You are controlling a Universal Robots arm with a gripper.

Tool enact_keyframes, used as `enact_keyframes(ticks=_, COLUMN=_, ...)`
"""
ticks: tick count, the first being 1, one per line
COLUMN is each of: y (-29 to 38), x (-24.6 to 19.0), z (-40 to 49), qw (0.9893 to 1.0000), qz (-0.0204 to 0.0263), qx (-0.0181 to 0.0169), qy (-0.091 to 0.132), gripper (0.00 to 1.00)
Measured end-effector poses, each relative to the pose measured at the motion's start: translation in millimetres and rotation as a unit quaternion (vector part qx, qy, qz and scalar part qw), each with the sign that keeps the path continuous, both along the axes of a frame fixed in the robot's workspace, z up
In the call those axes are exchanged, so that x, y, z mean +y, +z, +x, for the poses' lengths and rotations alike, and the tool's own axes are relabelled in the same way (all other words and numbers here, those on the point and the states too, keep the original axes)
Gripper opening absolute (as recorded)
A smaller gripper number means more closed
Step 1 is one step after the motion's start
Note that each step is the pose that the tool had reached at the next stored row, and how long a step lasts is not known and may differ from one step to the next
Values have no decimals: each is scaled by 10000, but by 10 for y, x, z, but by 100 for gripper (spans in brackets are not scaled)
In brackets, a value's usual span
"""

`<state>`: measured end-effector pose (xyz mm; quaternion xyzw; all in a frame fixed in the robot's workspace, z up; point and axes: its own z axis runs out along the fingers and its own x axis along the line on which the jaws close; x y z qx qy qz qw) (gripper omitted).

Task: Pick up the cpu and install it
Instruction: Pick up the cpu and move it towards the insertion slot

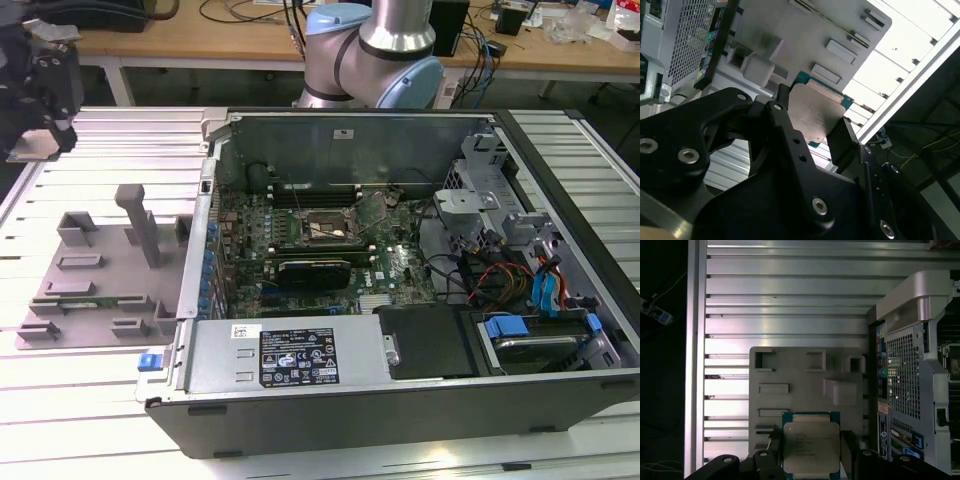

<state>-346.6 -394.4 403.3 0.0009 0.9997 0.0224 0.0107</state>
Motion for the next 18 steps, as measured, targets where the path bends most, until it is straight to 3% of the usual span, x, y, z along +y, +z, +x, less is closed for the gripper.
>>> enact_keyframes(ticks=2, y=-1, x=0, z=57, qw=10000, qz=0, qx=-1, qy=0, gripper=55)
enact_keyframes(ticks=4, y=0, x=0, z=193, qw=10000, qz=0, qx=0, qy=0, gripper=55)
enact_keyframes(ticks=10, y=0, x=0, z=399, qw=10000, qz=0, qx=1, qy=0, gripper=55)
enact_keyframes(ticks=18, y=-1, x=0, z=891, qw=10000, qz=0, qx=0, qy=1, gripper=55)
